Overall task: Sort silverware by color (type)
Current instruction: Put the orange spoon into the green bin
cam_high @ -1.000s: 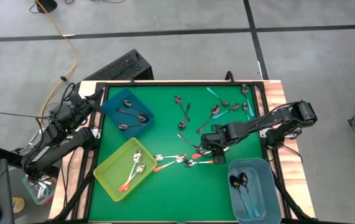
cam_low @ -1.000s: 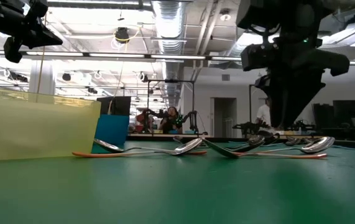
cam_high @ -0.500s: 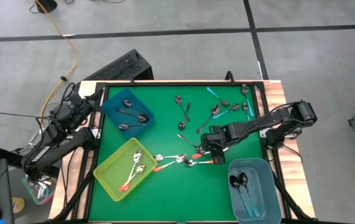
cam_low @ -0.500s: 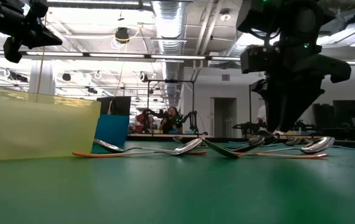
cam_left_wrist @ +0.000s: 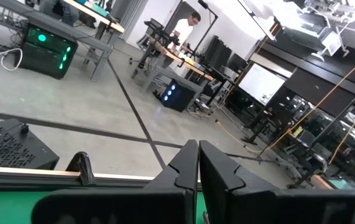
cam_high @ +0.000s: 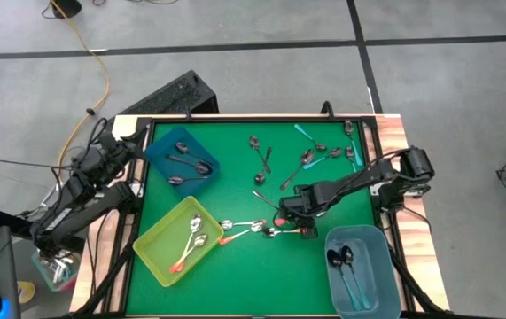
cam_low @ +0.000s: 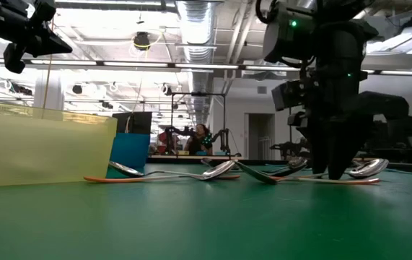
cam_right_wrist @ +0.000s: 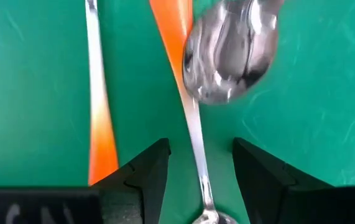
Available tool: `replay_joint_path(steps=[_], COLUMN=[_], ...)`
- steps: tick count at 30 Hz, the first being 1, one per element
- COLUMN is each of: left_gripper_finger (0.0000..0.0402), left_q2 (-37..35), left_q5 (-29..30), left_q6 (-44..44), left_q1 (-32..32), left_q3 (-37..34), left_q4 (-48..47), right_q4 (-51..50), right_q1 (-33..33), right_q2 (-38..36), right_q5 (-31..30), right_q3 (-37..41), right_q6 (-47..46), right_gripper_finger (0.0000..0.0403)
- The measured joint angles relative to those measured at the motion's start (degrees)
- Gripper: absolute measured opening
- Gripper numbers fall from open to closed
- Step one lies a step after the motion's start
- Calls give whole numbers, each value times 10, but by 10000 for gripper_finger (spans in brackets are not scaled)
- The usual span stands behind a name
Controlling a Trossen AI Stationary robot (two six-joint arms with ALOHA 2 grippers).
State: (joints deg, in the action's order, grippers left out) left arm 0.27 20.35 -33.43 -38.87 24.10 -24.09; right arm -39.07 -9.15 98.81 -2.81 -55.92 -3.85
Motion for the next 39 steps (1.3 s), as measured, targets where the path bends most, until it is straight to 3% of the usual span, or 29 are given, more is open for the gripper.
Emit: replay_joint_path(steps=[4, 16, 26, 39], left_gripper_finger=[0, 0, 0, 0], left_q2=[0, 0, 0, 0], left_q5=[0, 0, 0, 0], left_q6=[0, 0, 0, 0], left_q1=[0, 0, 0, 0], left_q3=[0, 0, 0, 0], left_q4=[-5, -9, -9, -9], right_q4=[-5, -18, -40, -13], right_q1=[0, 0, 29, 85], right_q2=[6, 7, -27, -111], right_q5=[-2, -9, 7, -18], right_q3=[-2, -1, 3, 2], right_q6=[-2, -10, -55, -83], right_gripper_finger=[165, 11, 7, 6])
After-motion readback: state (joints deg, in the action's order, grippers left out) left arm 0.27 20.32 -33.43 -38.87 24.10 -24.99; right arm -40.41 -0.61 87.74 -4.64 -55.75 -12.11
